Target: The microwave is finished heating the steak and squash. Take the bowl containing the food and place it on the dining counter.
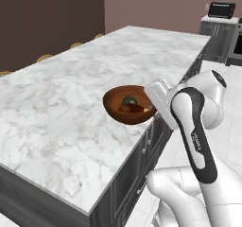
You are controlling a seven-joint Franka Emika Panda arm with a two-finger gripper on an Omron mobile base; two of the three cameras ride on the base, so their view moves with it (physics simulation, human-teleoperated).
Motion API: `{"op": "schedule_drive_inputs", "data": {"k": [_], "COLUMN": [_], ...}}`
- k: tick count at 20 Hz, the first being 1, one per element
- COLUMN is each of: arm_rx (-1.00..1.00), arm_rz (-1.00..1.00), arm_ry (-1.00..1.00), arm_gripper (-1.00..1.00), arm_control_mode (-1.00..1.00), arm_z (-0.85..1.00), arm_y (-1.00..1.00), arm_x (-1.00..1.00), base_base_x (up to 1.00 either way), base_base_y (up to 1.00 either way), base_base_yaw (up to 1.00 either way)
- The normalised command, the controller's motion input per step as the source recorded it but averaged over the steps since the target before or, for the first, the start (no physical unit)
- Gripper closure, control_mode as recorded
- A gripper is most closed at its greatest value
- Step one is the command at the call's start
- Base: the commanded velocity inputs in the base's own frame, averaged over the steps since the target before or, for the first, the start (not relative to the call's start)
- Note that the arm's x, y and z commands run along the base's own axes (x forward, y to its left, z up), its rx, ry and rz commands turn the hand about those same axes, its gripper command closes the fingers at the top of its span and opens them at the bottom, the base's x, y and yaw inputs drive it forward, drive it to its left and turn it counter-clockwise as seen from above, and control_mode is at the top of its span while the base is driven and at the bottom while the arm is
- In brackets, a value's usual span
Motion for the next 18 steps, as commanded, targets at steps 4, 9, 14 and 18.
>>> {"op": "schedule_drive_inputs", "data": {"k": [4,9,14,18], "arm_rx": [-0.16,-0.10,-0.01,0.01], "arm_rz": [0.19,0.10,0.02,0.00], "arm_ry": [0.00,0.00,0.01,0.06], "arm_gripper": [1.00,1.00,1.00,1.00], "arm_control_mode": [-1.00,-1.00,-1.00,-1.00], "arm_z": [-0.46,-0.51,-0.52,-0.91], "arm_y": [0.70,0.86,0.65,0.37], "arm_x": [0.94,0.88,0.55,0.33], "base_base_x": [0.00,0.00,0.00,0.00], "base_base_y": [0.00,0.00,0.00,0.00], "base_base_yaw": [0.00,0.00,0.00,0.00]}}
